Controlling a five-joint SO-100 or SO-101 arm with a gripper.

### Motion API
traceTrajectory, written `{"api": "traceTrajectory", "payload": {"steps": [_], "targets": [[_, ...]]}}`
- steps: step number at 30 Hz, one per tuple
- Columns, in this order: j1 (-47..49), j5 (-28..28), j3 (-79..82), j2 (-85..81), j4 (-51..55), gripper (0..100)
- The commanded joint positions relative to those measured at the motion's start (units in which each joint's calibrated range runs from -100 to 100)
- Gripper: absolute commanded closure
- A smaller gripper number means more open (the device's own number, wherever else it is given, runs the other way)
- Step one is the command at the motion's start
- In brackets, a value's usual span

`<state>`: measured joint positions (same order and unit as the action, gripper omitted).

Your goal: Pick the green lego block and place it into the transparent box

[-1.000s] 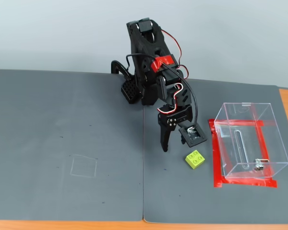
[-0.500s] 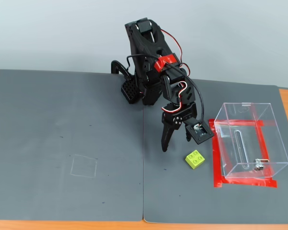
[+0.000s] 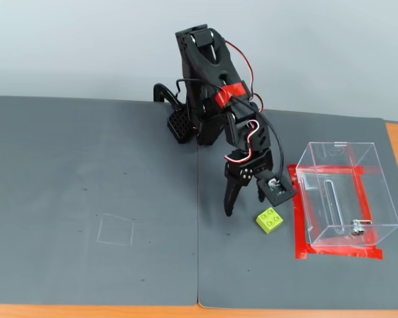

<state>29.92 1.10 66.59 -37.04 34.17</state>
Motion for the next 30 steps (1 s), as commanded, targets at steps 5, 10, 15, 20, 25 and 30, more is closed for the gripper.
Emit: {"api": "traceTrajectory", "payload": {"steps": [5, 10, 15, 20, 25, 30], "targets": [[3.09, -0.08, -5.22, 2.92, -1.01, 63], [3.61, -0.08, -7.21, 5.04, -1.01, 63], [4.36, -0.08, -10.1, 7.75, -1.01, 63], [4.43, -0.08, -13.0, 11.06, -1.01, 63], [4.51, -0.14, -13.72, 13.94, -4.66, 63], [4.51, -0.14, -13.81, 15.64, -5.01, 63]]}}
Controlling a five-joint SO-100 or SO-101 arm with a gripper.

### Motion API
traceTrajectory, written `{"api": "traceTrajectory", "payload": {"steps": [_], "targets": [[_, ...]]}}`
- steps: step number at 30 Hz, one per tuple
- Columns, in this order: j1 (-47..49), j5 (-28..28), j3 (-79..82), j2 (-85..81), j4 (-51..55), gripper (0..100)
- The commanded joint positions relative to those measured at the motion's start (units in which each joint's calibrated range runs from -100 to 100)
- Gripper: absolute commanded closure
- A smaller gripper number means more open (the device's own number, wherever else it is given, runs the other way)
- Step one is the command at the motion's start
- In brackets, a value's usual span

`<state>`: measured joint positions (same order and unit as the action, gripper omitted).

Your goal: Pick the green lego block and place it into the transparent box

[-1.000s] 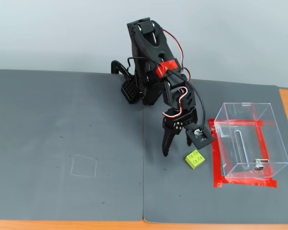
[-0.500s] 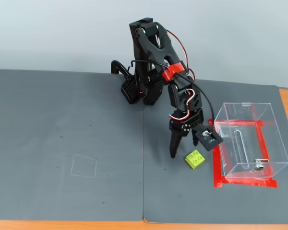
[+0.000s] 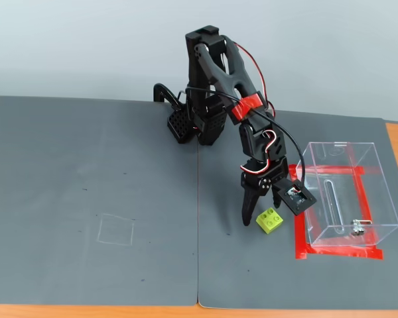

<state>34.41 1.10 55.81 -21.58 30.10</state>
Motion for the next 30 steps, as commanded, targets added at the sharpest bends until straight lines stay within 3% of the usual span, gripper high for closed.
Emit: {"api": "traceTrajectory", "payload": {"steps": [1, 30], "targets": [[0.01, -0.14, -3.03, 0.51, -0.93, 63], [0.46, -0.19, -7.83, 7.97, -0.93, 63]]}}
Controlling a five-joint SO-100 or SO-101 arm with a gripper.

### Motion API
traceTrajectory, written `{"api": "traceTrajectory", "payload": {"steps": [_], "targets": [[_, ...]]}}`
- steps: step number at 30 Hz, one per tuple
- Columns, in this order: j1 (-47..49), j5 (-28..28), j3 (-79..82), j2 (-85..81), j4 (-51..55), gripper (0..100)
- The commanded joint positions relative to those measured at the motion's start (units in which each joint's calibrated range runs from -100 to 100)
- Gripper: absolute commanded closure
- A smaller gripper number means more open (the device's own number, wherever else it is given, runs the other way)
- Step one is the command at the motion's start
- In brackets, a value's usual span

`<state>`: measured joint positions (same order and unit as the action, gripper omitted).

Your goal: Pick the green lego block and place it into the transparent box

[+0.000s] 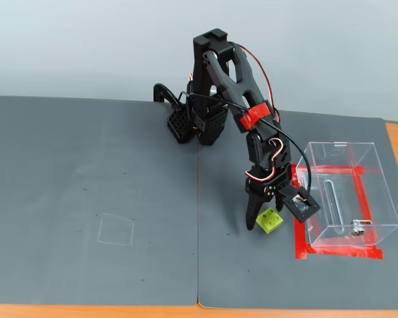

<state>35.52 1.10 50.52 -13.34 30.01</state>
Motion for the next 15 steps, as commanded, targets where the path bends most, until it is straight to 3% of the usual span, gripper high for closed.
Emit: {"api": "traceTrajectory", "payload": {"steps": [1, 15], "targets": [[-0.72, -0.19, -2.44, -0.27, -0.84, 63], [-0.72, -0.19, -2.62, 2.11, -0.84, 64]]}}
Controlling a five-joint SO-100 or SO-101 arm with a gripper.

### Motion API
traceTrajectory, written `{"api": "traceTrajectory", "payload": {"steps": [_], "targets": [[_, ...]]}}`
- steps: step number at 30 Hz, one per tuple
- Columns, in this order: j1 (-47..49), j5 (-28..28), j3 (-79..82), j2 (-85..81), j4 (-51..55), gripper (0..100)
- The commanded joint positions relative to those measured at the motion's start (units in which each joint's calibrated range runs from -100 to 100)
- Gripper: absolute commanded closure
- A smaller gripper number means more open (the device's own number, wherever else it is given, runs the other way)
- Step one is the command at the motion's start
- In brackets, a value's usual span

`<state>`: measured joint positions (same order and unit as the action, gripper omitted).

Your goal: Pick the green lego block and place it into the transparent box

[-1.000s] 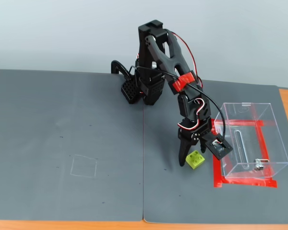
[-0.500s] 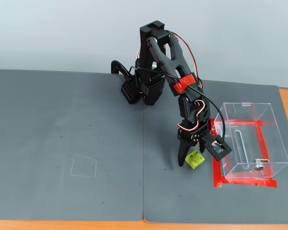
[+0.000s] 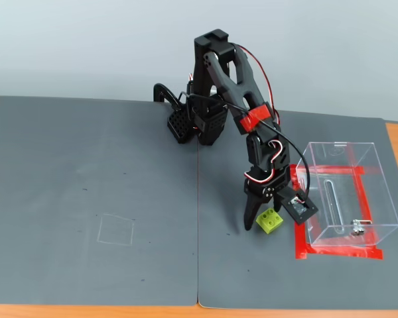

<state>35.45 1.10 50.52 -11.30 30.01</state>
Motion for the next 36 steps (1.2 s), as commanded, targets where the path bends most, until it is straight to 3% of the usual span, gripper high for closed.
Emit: {"api": "traceTrajectory", "payload": {"steps": [1, 22, 28, 36], "targets": [[-0.65, -0.19, -2.62, 0.15, -0.84, 64], [-0.72, -0.08, -2.71, 2.36, -3.27, 64], [-0.72, -0.08, -2.71, 2.44, -3.27, 73], [-0.72, -0.08, -2.08, 2.44, -3.19, 73]]}}
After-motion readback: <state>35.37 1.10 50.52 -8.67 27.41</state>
